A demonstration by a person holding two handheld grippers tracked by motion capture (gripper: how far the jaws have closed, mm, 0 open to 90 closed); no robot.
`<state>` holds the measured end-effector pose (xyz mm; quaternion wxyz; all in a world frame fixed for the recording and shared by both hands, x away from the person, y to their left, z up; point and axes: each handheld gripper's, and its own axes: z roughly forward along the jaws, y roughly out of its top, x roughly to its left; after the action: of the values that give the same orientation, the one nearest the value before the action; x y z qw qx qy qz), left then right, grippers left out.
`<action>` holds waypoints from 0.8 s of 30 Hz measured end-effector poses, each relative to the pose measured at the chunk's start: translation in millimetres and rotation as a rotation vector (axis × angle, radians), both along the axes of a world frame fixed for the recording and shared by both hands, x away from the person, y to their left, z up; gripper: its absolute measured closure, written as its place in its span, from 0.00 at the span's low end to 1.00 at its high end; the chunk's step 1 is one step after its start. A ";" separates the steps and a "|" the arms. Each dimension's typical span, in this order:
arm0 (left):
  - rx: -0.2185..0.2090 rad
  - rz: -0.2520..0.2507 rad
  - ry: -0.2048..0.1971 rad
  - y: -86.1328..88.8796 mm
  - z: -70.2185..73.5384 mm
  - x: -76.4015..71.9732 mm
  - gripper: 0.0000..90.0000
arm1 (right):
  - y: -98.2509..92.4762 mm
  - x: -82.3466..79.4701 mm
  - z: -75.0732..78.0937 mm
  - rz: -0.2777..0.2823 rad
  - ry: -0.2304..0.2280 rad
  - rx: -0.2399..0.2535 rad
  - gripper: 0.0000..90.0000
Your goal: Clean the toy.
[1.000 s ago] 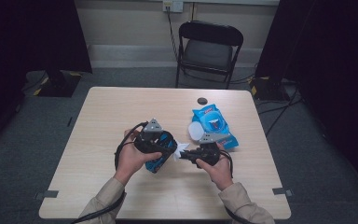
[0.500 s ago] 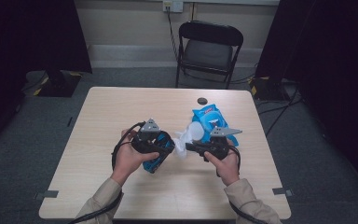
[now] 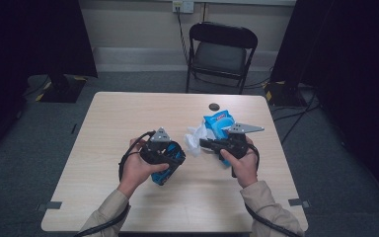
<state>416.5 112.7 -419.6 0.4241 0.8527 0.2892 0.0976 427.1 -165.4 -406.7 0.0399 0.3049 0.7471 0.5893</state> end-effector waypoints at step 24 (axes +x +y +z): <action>-0.018 -0.038 -0.003 -14.8 3.3 1.9 0.28 | 26.6 -0.1 -18.1 0.044 0.044 -0.006 0.99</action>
<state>418.4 97.9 -416.4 0.4340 0.8539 0.2732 0.0883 427.0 -138.8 -424.8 0.0114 0.3010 0.7562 0.5809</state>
